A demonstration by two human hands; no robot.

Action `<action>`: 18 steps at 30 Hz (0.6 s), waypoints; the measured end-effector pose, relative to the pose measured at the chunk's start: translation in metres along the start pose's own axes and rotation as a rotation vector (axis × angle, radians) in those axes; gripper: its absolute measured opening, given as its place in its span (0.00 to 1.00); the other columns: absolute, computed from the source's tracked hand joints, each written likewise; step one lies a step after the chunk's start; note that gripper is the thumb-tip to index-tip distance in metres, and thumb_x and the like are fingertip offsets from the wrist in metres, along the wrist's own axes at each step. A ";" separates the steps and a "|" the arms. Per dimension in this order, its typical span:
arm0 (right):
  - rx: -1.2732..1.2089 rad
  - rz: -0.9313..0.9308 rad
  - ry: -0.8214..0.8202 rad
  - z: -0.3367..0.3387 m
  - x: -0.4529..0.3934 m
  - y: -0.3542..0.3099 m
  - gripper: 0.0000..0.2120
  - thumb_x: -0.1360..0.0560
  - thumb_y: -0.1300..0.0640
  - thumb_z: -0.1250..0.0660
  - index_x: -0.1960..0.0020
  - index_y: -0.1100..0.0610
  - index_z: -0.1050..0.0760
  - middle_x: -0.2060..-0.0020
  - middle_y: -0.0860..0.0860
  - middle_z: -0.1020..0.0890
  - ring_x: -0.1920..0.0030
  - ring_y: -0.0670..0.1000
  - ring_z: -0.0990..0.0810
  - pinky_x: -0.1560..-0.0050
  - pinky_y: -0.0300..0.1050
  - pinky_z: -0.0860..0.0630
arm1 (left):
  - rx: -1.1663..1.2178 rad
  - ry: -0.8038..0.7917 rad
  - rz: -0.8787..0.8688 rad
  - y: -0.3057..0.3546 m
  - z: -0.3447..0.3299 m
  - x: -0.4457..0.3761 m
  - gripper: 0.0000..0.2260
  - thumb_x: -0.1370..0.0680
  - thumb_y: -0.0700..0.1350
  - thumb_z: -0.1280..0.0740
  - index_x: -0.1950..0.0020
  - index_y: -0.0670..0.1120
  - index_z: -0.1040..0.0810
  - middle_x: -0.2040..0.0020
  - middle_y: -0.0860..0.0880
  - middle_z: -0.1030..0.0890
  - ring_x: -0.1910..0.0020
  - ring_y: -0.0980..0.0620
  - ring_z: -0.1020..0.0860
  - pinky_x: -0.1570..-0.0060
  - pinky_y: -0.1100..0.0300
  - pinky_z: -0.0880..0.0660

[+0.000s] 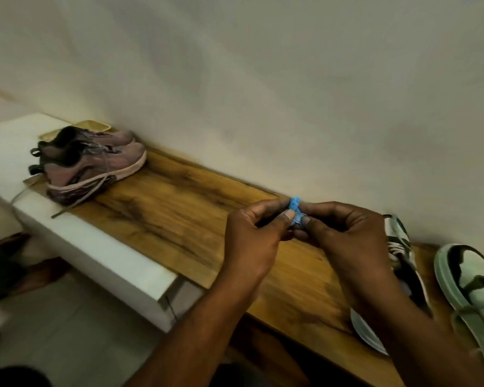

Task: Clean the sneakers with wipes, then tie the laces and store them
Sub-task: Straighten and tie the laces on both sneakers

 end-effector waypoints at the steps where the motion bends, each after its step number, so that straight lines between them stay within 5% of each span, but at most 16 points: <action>1: 0.018 -0.021 -0.020 -0.017 0.002 0.002 0.08 0.25 0.70 0.28 0.49 0.61 0.15 0.56 0.55 0.12 0.58 0.54 0.12 0.56 0.44 0.16 | -0.005 0.034 -0.010 0.003 0.018 0.004 0.11 0.21 0.36 0.28 0.39 0.43 0.15 0.48 0.47 0.12 0.48 0.48 0.13 0.48 0.50 0.16; 8: 0.129 -0.121 -0.141 -0.112 0.027 0.010 0.06 0.26 0.68 0.25 0.52 0.59 0.15 0.61 0.54 0.13 0.63 0.52 0.12 0.58 0.48 0.15 | 0.045 0.292 -0.020 0.007 0.125 0.045 0.12 0.23 0.36 0.26 0.41 0.45 0.15 0.49 0.47 0.12 0.47 0.47 0.13 0.45 0.47 0.17; 18: 0.268 -0.172 -0.359 -0.244 0.087 0.020 0.09 0.30 0.68 0.24 0.62 0.55 0.14 0.66 0.52 0.13 0.64 0.53 0.13 0.57 0.55 0.14 | 0.026 0.586 -0.055 0.027 0.250 0.123 0.14 0.24 0.33 0.26 0.40 0.44 0.15 0.52 0.43 0.12 0.52 0.45 0.13 0.53 0.55 0.15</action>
Point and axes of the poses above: each hand's wrist, its own x-axis away from the middle knuckle, its own z-axis out of the back of the hand, y = z × x, the point moved 9 cm from there along -x, towards the middle knuckle
